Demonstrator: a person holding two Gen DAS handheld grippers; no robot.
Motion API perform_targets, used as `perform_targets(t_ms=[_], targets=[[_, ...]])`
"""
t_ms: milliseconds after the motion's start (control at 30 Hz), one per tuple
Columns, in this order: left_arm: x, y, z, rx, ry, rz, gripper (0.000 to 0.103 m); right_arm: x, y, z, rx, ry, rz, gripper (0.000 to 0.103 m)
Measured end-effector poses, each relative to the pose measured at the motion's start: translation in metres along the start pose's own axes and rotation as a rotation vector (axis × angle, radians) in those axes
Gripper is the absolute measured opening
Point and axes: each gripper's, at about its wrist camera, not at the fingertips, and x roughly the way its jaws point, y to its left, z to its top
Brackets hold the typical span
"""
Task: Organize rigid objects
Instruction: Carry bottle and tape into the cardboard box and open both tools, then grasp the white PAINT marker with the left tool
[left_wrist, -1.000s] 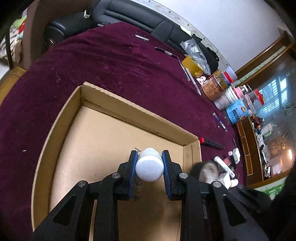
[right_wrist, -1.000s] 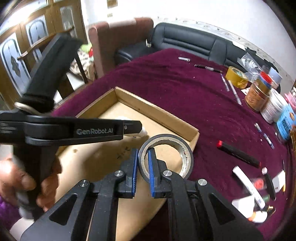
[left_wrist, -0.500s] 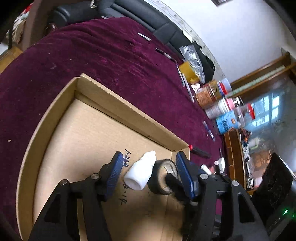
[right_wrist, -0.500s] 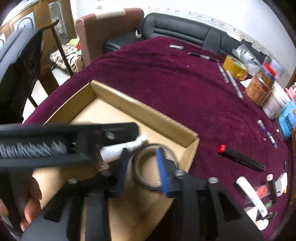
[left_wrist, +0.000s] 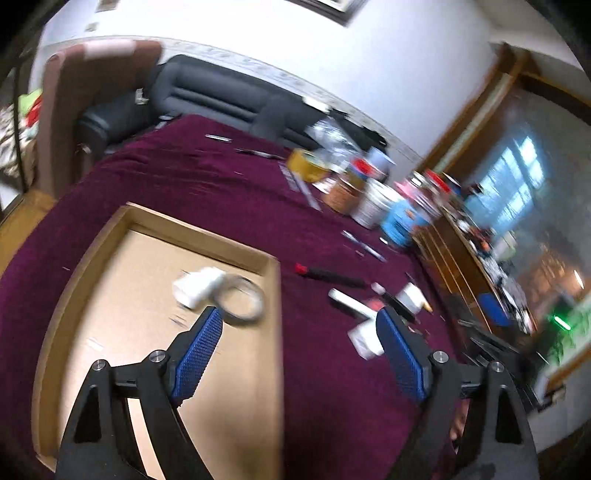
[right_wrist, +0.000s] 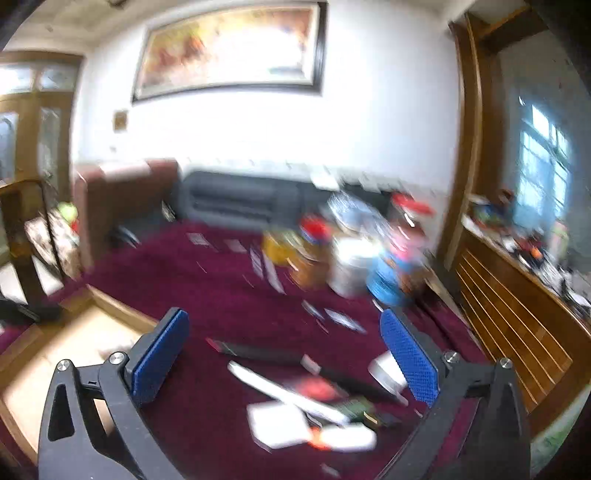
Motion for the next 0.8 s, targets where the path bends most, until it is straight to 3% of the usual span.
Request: perform_targets(t_ms=[100, 267, 400, 467, 567, 633, 700, 800], targets=[[0.023, -0.032, -0.018, 0.043, 0.079, -0.031, 0.081, 0.023, -0.056, -0.025, 0.162, 0.137, -0.020, 0.103], [0.068, -0.069, -0.033, 0.097, 0.211, 0.005, 0.081, 0.043, -0.127, -0.065, 0.393, 0.179, -0.073, 0.103], [0.094, -0.094, -0.031, 0.149, 0.234, 0.056, 0.081, 0.056, -0.146, -0.089, 0.447, 0.171, -0.092, 0.103], [0.110, -0.104, -0.028, 0.175, 0.236, 0.084, 0.081, 0.064, -0.155, -0.094, 0.499, 0.205, -0.059, 0.103], [0.141, -0.123, -0.017, 0.227, 0.234, 0.094, 0.081, 0.061, -0.165, -0.095, 0.546, 0.183, -0.008, 0.103], [0.175, -0.143, -0.008, 0.313, 0.244, 0.129, 0.081, 0.060, -0.163, -0.096, 0.544, 0.189, 0.011, 0.103], [0.203, -0.152, -0.005, 0.366, 0.274, 0.174, 0.081, 0.064, -0.160, -0.095, 0.531, 0.194, 0.009, 0.103], [0.240, -0.156, -0.010, 0.381, 0.381, 0.183, 0.082, 0.064, -0.158, -0.096, 0.510, 0.186, -0.009, 0.103]])
